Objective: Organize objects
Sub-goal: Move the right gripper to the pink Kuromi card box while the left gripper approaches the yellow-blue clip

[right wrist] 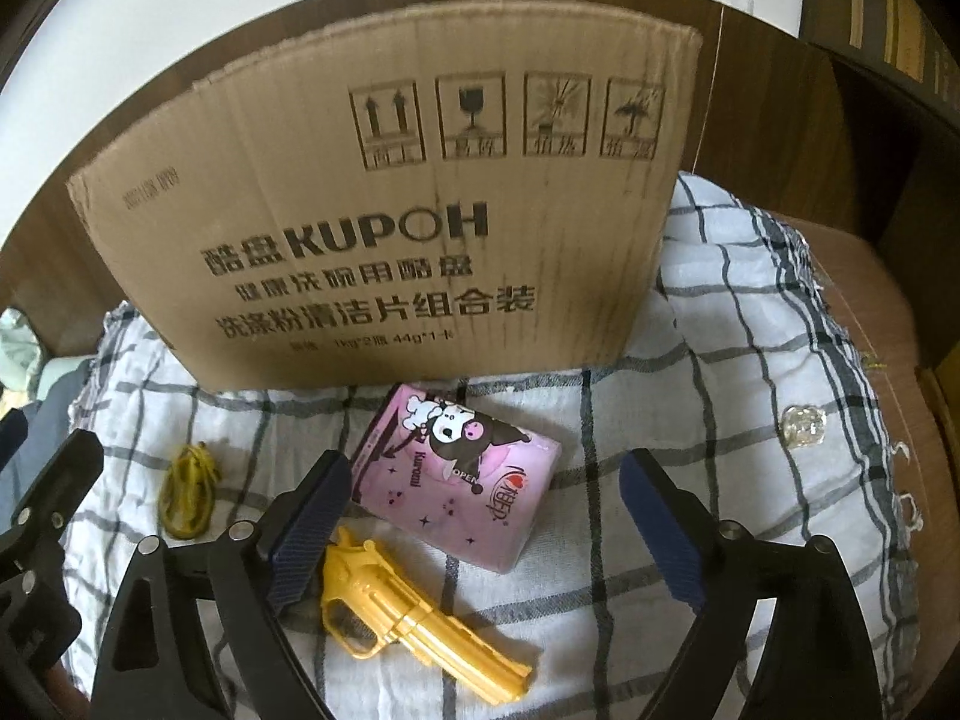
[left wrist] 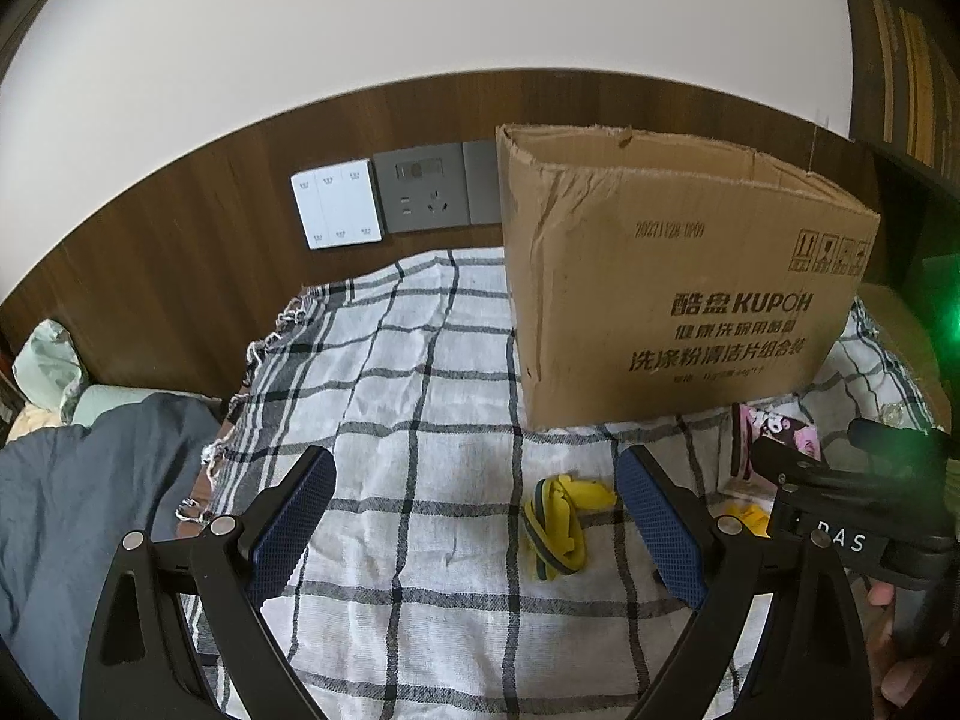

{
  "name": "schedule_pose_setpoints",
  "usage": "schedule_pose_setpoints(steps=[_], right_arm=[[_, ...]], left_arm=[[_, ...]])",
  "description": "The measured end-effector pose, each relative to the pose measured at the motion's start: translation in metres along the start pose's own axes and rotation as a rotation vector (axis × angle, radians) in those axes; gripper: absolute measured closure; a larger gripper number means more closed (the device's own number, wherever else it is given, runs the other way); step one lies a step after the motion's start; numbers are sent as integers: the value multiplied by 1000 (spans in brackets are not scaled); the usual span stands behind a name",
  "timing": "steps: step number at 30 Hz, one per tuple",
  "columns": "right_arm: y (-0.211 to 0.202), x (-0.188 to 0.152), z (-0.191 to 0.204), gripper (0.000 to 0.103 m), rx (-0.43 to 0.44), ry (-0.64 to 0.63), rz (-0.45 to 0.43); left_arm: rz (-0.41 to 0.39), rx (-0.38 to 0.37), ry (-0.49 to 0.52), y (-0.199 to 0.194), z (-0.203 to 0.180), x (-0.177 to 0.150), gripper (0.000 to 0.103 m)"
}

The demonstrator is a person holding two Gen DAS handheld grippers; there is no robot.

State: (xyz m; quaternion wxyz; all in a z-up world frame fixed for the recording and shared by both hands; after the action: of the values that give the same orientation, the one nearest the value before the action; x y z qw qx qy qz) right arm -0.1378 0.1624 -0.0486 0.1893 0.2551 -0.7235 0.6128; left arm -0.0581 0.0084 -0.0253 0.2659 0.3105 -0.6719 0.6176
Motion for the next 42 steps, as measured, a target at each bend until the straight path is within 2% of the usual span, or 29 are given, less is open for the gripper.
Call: schedule_pose_setpoints(steps=[9,13,32,33,34,42], right_arm=[[11,1,8,12,-27,-27,21],[13,0,12,9,-39,-40,25],[14,-4,19,9,-2,-50,20],[12,-4,19,13,2,-46,13],[11,-4,19,22,10,-42,7],[0,1,10,51,16,-22,-43]], left_arm=[[18,3,-10,9,7,-2,7],[38,13,-8,15,8,-4,7],[65,21,-22,22,14,-8,7],[66,20,-23,22,14,-8,7],[66,20,-23,22,15,-8,7],[66,19,-20,22,12,-9,7]])
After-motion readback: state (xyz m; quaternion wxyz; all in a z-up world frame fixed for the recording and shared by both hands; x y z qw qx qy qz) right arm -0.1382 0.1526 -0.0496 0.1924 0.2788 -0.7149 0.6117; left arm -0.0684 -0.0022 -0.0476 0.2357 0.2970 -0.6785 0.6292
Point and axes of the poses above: each gripper's, at about its wrist camera, not at the fingertips, and y roughly the way its jaws point, z to its left, x to its top, the point moved 1 cm from there along y, roughly the way its jaws point, and after that the axes turned 15 degrees about -x, right-handed, at the moved point
